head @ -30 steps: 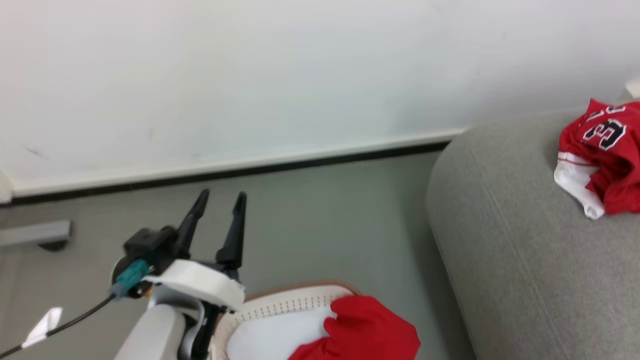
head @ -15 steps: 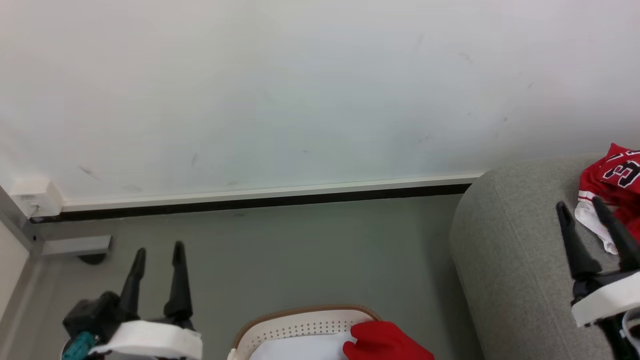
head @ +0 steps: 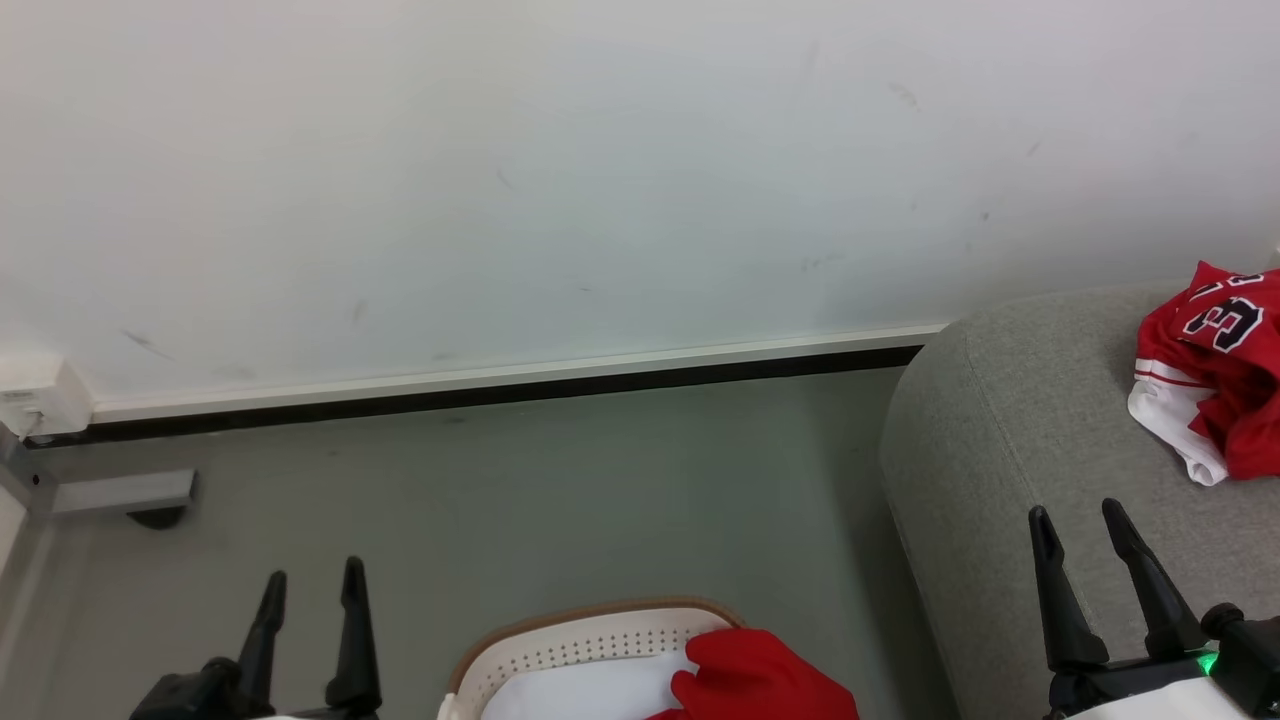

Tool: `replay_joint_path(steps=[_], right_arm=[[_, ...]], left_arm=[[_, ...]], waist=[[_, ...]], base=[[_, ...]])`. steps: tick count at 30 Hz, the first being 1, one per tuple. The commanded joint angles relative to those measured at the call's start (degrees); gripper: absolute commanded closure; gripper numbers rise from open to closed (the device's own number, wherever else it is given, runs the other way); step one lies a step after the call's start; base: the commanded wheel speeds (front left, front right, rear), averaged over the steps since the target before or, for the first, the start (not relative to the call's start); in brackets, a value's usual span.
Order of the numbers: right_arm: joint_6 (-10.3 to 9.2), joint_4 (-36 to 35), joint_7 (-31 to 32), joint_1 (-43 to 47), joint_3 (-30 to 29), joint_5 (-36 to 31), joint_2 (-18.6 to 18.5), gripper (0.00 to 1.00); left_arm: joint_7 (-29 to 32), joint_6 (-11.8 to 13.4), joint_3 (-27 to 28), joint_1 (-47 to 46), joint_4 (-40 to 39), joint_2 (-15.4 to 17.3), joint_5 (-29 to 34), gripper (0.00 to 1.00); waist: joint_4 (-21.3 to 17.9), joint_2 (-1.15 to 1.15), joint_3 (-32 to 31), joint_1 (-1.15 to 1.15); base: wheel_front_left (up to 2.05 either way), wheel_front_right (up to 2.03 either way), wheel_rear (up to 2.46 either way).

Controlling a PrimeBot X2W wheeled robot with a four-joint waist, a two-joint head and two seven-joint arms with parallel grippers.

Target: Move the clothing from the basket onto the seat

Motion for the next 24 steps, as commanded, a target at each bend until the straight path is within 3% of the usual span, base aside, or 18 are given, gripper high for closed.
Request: replay_joint_path(steps=[1,24], right_arm=[[-0.12,0.2,-0.2,0.0,0.3,-0.9,0.6,0.0],[-0.13,0.5,-0.2,-2.4,1.8,-0.5,0.3,0.0]], left_arm=[[0.0,-0.5,0.2,-0.4,0.5,0.1,0.9,0.0],[0.0,-0.3,-2.3,-2.4,1.5,0.0,0.1,0.0]], waist=[[-0.1,0.0,0.1,0.0],[-1.5,0.0,1.2,0.0]], base=[[0.0,0.0,0.0],[0.0,0.0,0.0]])
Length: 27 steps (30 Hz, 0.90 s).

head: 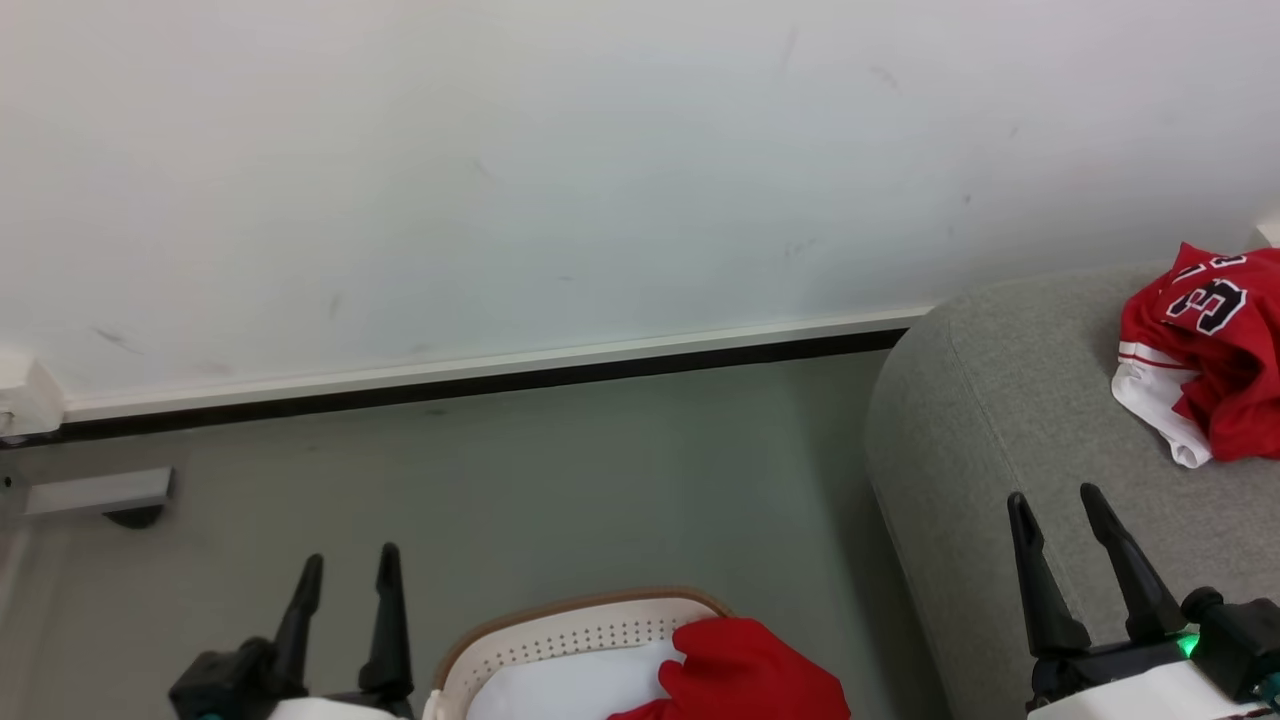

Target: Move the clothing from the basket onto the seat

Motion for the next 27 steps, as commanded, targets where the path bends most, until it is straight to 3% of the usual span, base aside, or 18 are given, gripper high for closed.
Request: replay_joint_path(steps=[1,8,17,27], right_arm=[[-0.13,-0.1,-0.2,-1.2,-0.2,0.4,-0.5,0.0],[-0.13,-1.7,-0.1,-4.3,-0.1,1.7,-2.8,0.0],[-0.13,-3.8,-0.1,-9.4,-3.5,2.4,-5.0,0.0],[-0.13,-7.2,-0.1,-14.9,-6.8,5.5,-3.2,0.0]], left_arm=[[0.0,-0.2,-0.5,-1.0,0.4,0.1,0.5,0.0],[0.0,-0.9,-6.5,-7.2,6.6,0.2,1.0,0.0],[1.1,-3.3,-15.2,-19.5,24.0,0.2,2.5,0.0],[5.8,-5.3,-23.2,-33.1,43.8,1.8,6.1,0.0]], waist=[[-0.4,0.0,0.5,0.0],[-2.6,0.0,5.0,0.0],[-6.0,0.0,13.5,0.0],[-10.4,0.0,24.7,0.0]], base=[[0.0,0.0,0.0],[0.0,0.0,0.0],[0.0,0.0,0.0],[0.0,0.0,0.0]])
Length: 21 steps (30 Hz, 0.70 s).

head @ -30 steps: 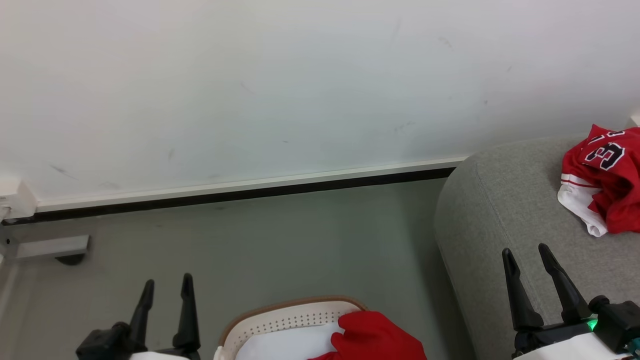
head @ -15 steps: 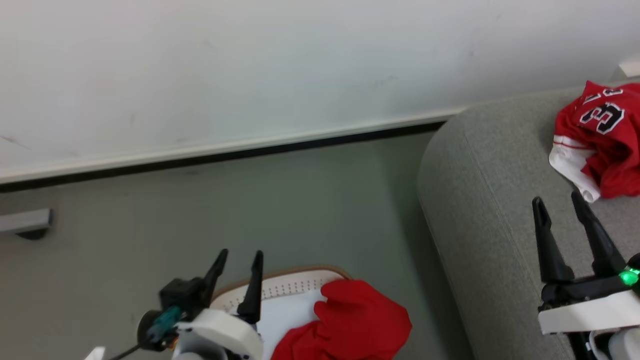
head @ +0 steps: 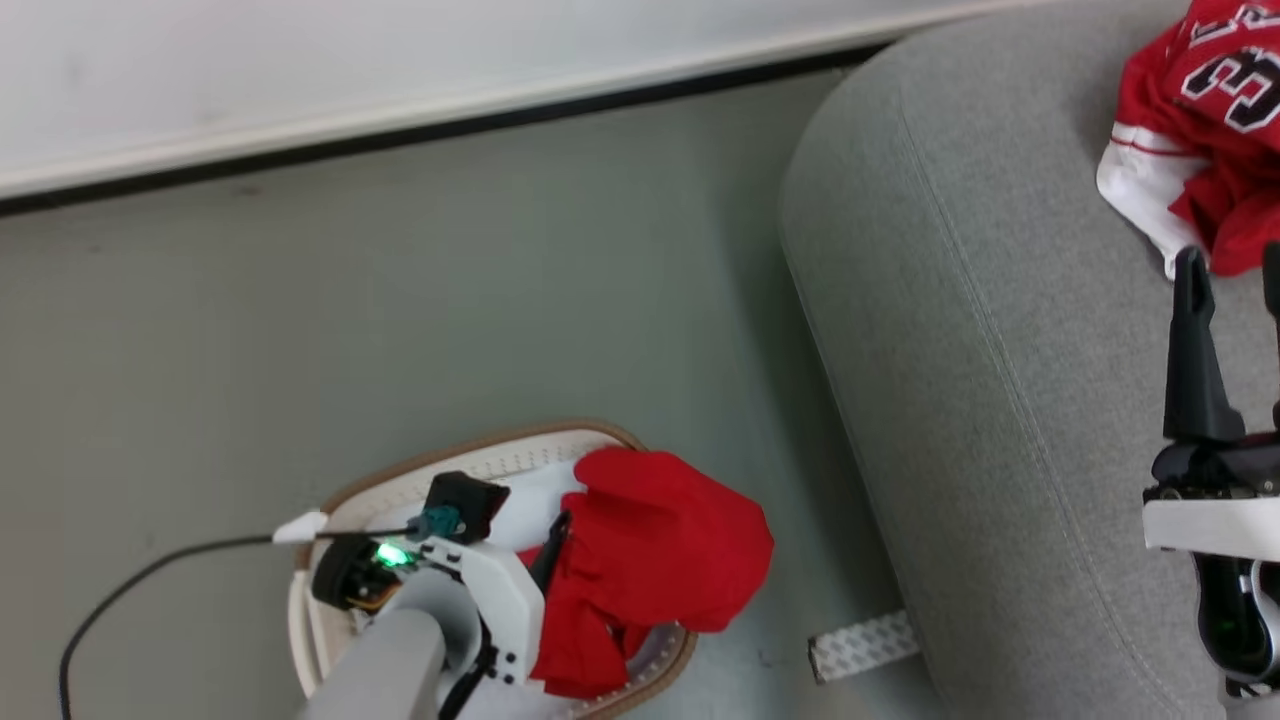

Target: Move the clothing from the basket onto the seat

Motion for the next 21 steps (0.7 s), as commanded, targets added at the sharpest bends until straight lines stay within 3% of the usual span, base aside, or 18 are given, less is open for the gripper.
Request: replay_joint_path(steps=[1,11,21], right_arm=[[-0.13,-0.8,0.0,-1.8,-0.2,0.7,0.7,0.0],[-0.13,-4.7,0.0,-8.5,-0.6,1.6,4.2,0.0],[-0.13,-8.6,0.0,-13.4,0.1,2.3,7.7,0.0]], left_arm=[[0.7,-0.2,-1.0,-2.3,2.6,1.2,1.1,0.0],[5.5,-0.3,-11.5,-10.4,14.7,4.2,3.1,0.0],[9.9,-0.3,-19.2,-15.9,18.6,8.1,2.0,0.0]], waist=[[-2.9,0.0,5.1,-0.02],[-7.7,0.0,15.5,-0.02],[-10.3,0.0,23.4,-0.02]], base=[[0.0,0.0,0.0],[0.0,0.0,0.0],[0.0,0.0,0.0]])
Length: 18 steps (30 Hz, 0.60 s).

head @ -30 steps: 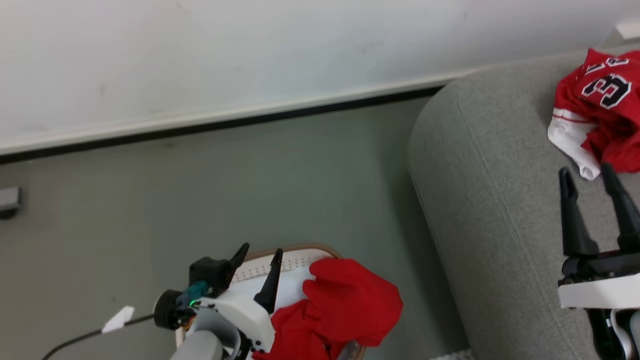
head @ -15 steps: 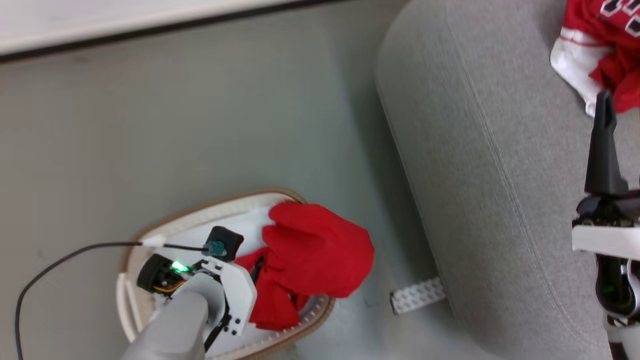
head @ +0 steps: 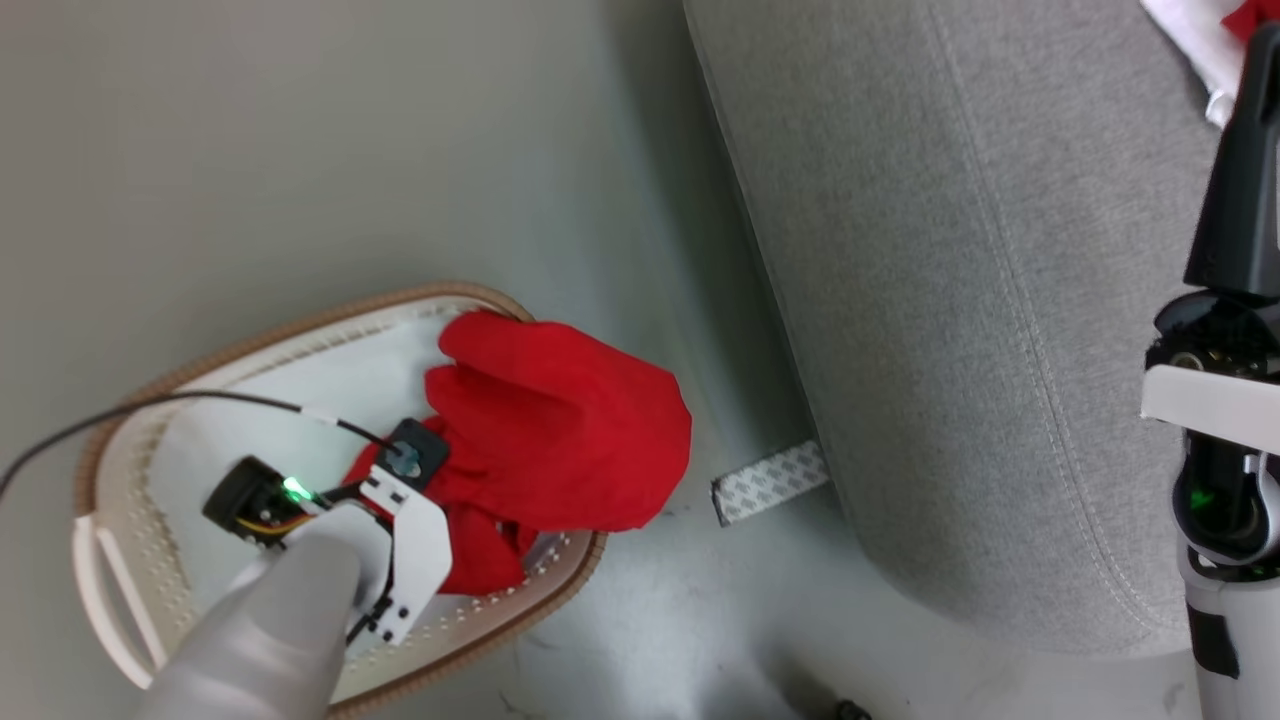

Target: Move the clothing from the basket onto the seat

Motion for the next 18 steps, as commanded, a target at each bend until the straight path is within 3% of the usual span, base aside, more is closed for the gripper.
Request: replay_joint_path(steps=[1,16,17,18], right_arm=[[-0.13,-0.7,0.0,-1.5,0.5,0.3,0.6,0.0],[-0.13,-2.7,0.0,-3.4,3.1,1.4,3.0,0.0],[-0.13,-2.5,0.0,-3.3,3.3,1.5,3.2,0.0],[-0.13,-2.3,0.0,-3.2,3.4,1.5,3.2,0.0]], left_arm=[[0.5,0.1,-1.2,-1.4,0.4,1.1,0.3,0.0],[6.6,0.1,-8.4,-5.8,2.0,3.8,-2.3,0.0],[6.8,0.1,-8.6,-5.8,2.0,3.8,-2.5,0.19],[6.8,0.1,-8.9,-5.9,2.1,3.8,-2.8,0.54]], waist=[[-1.6,0.0,3.2,-0.01],[-2.9,0.0,9.2,-0.01],[-2.9,0.0,9.2,-0.01],[-2.9,0.0,9.2,-0.01]], base=[[0.0,0.0,0.0],[0.0,0.0,0.0],[0.0,0.0,0.0],[0.0,0.0,0.0]])
